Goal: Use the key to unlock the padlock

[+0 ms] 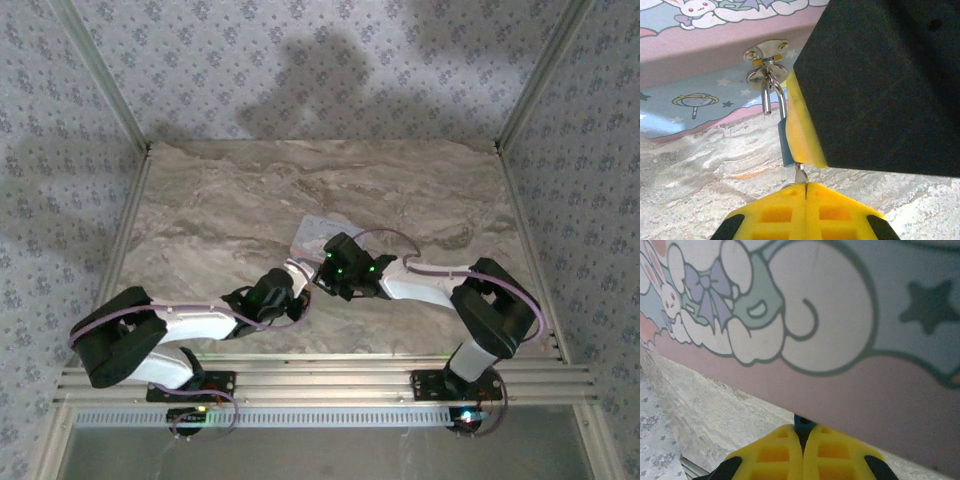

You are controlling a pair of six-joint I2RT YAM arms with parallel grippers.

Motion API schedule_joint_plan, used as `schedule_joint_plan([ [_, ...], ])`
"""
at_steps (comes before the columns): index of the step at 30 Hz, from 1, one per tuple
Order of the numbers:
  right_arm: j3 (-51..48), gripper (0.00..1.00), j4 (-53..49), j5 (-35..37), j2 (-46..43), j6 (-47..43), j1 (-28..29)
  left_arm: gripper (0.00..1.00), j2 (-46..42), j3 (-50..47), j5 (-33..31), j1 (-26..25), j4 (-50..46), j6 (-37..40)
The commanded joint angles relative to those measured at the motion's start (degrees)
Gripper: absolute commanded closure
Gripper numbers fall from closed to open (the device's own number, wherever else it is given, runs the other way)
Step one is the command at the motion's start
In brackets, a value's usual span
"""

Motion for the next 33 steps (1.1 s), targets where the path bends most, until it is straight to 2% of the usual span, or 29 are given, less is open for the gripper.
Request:
schedule_joint_plan([
  [1, -0.33, 1.0, -2.03, 1.24, -0.22, 0.32, -0.22, 1.0, -1.11, 1.39, 0.72, -0.67, -0.42, 1.04],
  [9, -2.6, 1.0, -0.54, 1.24, -1.87, -1.23, -0.64, 0.98, -2.06, 1.17, 0.99, -0.67, -0.2, 0.16],
  [13, -5.14, 1.0, 0.56, 0.62, -4.07, -3.14, -1.76, 0.73, -2.87, 0.97, 1.09, -0.7, -0.39, -0.91],
  [18, -7.69, 1.0, -3.22, -0.68, -8.27, -8.13, -4.87, 0.61, -5.0, -0.29, -0.33, -0.41, -1.0, -3.67],
  [25, -8.96, 1.0, -11.17, -0.58, -14.86, -16.0, -8.85, 0.57, -6.39, -1.75, -0.8, 0.62, -0.93, -6.72],
  [33, -10.95, 1.0, -15.2, 0.19, -20.56, -18.11, -12.46, 0.56, -6.36, -2.29, -0.88, 0.71, -0.18, -7.22],
])
